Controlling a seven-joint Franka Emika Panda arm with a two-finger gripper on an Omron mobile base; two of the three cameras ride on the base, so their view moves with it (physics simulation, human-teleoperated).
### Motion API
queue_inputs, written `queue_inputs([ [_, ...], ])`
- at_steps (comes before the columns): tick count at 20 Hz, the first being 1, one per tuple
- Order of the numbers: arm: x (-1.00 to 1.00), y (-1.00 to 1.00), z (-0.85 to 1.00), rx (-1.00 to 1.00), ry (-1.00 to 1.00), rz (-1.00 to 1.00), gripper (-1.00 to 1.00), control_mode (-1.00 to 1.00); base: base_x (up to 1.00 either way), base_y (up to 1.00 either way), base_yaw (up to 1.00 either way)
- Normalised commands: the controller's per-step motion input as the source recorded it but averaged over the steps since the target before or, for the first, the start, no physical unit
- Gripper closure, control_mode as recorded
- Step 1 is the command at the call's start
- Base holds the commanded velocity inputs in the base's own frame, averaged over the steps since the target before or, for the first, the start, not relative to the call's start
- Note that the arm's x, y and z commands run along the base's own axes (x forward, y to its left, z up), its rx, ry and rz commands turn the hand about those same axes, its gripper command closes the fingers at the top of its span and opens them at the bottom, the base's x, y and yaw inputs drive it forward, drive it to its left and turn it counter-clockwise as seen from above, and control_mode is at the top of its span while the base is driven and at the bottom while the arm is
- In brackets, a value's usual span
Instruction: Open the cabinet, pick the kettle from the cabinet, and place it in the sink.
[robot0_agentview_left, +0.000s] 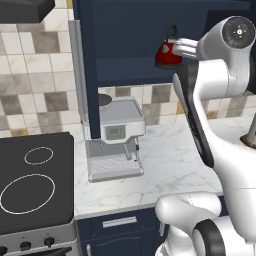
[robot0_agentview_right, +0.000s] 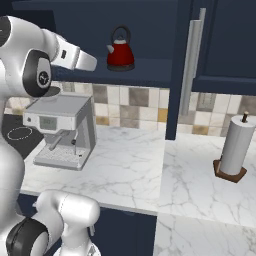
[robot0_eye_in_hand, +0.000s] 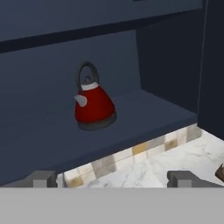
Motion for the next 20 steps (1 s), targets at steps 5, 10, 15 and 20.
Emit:
queue_inputs([
  [5,0.27,0.0,0.01,-0.02,-0.06,0.04,-1.0,-1.0,0.0,0.0,0.0],
  [10,0.31,0.04,0.02,0.0,-0.03,0.03,-1.0,-1.0,0.0,0.0,0.0],
  [15,0.28,0.05,0.03,-0.03,-0.01,0.0,-1.0,-1.0,0.0,0.0,0.0],
  [20,0.25,0.0,0.05,-0.08,0.0,0.0,-1.0,-1.0,0.0,0.0,0.0],
])
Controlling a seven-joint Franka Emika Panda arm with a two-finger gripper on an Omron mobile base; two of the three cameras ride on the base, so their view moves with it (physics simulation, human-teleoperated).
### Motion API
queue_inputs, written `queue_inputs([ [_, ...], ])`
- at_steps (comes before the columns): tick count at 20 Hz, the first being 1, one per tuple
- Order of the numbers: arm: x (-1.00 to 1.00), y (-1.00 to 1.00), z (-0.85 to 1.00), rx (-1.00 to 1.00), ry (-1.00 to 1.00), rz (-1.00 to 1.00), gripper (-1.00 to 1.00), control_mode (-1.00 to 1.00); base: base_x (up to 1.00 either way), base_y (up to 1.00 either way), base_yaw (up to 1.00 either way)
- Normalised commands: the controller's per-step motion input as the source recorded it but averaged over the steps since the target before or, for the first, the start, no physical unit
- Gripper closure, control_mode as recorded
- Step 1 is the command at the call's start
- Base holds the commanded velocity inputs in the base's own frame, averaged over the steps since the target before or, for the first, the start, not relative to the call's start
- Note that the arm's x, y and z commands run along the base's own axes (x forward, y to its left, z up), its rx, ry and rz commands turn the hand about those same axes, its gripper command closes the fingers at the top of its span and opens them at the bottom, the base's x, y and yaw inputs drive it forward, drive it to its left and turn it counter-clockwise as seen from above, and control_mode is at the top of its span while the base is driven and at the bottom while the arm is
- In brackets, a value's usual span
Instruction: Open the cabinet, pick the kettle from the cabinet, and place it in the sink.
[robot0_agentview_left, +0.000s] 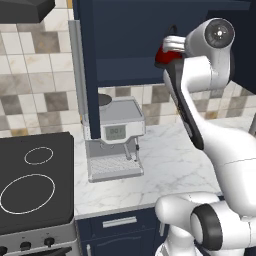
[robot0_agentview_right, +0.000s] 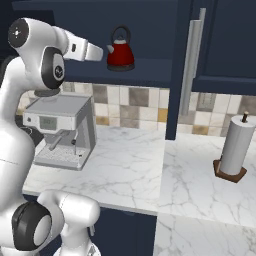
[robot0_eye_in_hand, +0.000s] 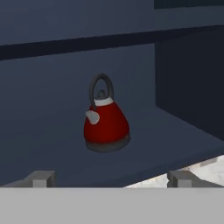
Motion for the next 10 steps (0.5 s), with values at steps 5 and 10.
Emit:
queue_inputs([
  [5,0.2,0.0,0.0,-0.12,-0.02,0.0,-1.0,-1.0,0.0,0.0,0.0],
  [10,0.16,0.0,0.0,-0.11,-0.06,0.0,-1.0,-1.0,0.0,0.0,0.0],
])
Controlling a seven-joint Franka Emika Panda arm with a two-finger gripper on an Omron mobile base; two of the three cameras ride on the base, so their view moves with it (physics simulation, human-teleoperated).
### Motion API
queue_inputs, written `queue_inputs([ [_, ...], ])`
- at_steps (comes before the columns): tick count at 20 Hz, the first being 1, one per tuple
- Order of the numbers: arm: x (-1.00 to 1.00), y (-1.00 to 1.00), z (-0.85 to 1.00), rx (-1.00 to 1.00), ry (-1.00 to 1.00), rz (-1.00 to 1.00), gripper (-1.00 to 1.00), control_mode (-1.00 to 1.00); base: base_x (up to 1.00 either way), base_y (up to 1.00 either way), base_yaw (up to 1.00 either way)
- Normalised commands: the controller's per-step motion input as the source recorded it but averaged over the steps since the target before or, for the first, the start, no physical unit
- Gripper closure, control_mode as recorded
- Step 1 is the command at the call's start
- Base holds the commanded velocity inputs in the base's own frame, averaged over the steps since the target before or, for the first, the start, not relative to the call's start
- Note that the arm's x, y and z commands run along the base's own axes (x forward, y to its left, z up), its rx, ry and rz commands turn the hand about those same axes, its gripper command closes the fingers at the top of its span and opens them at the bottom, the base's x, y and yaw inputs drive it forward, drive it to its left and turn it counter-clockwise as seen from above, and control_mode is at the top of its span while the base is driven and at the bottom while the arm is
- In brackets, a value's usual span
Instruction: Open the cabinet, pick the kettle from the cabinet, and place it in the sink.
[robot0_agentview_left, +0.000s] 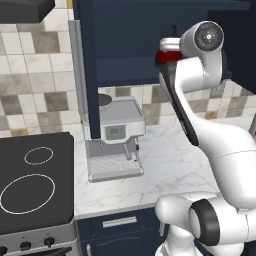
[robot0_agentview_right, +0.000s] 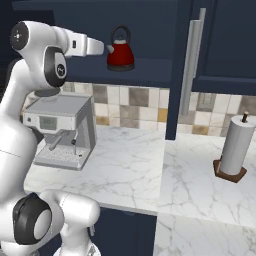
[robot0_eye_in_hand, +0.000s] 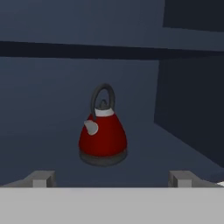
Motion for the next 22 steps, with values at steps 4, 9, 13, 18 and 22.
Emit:
queue_inputs([
  [4,0.14,0.0,-0.01,-0.05,-0.04,0.0,-1.0,-1.0,0.0,0.0,0.0],
  [9,0.21,0.03,0.0,0.0,0.0,0.0,-1.0,-1.0,0.0,0.0,0.0],
  [13,0.25,0.07,0.0,0.0,0.0,0.0,-1.0,-1.0,0.0,0.0,0.0],
  [18,0.3,0.07,0.03,0.0,0.0,0.0,-1.0,-1.0,0.0,0.0,0.0],
  [22,0.31,0.0,0.0,0.0,0.0,0.0,-1.0,-1.0,0.0,0.0,0.0],
])
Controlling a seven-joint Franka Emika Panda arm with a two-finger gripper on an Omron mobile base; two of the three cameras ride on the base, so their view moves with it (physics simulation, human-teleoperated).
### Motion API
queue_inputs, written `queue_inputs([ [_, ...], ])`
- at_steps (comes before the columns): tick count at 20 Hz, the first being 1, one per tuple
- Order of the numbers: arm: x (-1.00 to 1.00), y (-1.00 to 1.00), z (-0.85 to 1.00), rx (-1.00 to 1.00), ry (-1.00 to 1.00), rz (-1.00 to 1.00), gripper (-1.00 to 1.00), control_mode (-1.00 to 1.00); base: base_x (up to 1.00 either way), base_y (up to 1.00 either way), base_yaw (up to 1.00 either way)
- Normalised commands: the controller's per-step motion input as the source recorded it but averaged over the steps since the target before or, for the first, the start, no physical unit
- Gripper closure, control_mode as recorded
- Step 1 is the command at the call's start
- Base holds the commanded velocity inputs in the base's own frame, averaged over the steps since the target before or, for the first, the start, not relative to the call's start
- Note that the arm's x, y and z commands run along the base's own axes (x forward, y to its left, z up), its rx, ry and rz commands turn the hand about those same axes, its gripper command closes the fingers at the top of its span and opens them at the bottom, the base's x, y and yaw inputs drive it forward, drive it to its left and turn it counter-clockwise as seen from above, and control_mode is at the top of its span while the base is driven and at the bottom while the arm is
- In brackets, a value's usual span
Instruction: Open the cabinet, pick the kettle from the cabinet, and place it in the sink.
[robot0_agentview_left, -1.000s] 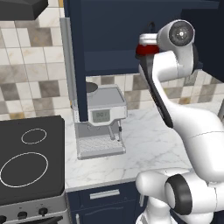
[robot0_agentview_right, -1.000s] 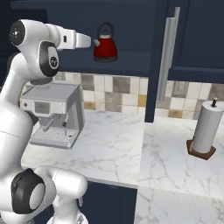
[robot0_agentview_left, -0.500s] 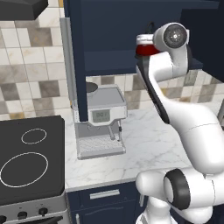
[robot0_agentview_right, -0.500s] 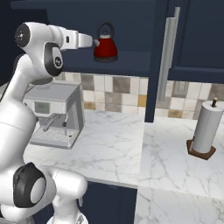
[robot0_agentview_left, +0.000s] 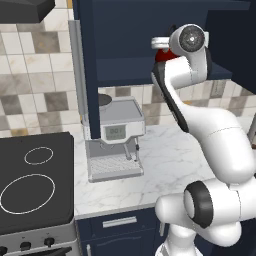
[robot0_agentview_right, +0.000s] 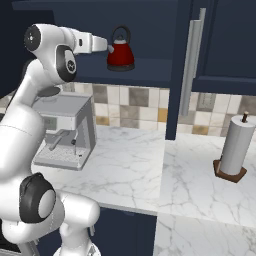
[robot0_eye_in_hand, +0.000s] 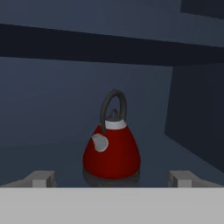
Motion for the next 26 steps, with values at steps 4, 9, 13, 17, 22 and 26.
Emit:
queue_inputs([
  [4,0.36,-0.01,0.02,0.0,0.01,0.0,-1.0,-1.0,0.0,0.0,0.0],
  [9,0.33,0.0,0.01,0.0,0.02,0.0,-1.0,-1.0,0.0,0.0,0.0],
  [13,0.27,0.0,-0.02,0.0,0.0,0.0,-1.0,-1.0,0.0,0.0,0.0],
  [17,0.27,-0.01,-0.05,0.0,0.0,0.0,-1.0,-1.0,0.0,0.0,0.0],
  [22,0.3,0.0,-0.06,0.0,0.0,0.0,-1.0,-1.0,0.0,0.0,0.0],
  [26,0.25,-0.04,-0.01,0.0,0.0,0.0,-1.0,-1.0,0.0,0.0,0.0],
])
